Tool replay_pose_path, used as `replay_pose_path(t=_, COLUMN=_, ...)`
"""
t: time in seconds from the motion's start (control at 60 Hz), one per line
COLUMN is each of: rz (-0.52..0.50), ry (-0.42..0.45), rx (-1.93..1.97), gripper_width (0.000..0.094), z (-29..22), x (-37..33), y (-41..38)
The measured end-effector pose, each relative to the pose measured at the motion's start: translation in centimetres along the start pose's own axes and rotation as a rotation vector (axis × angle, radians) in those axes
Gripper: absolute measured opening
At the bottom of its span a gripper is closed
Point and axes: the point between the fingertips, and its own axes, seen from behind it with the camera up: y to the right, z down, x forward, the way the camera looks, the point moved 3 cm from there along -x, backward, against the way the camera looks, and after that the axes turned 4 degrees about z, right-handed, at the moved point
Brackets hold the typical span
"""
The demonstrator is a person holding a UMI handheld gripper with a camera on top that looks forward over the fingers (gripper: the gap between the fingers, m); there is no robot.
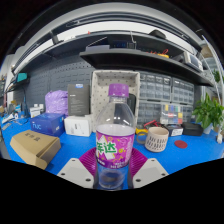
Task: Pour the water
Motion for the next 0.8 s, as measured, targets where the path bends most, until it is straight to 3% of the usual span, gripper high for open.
replay_pose_path(t=0.283, rz=-0.057, ry=-0.061, rx=0.297, gripper_width=0.0396, z=-3.2, x=4.2, y=0.1)
replay_pose_path(t=0.8, rz=-0.146, ry=-0.145, rx=1.465, gripper_width=0.0395, z=-10.2, x=15.9, y=3.8)
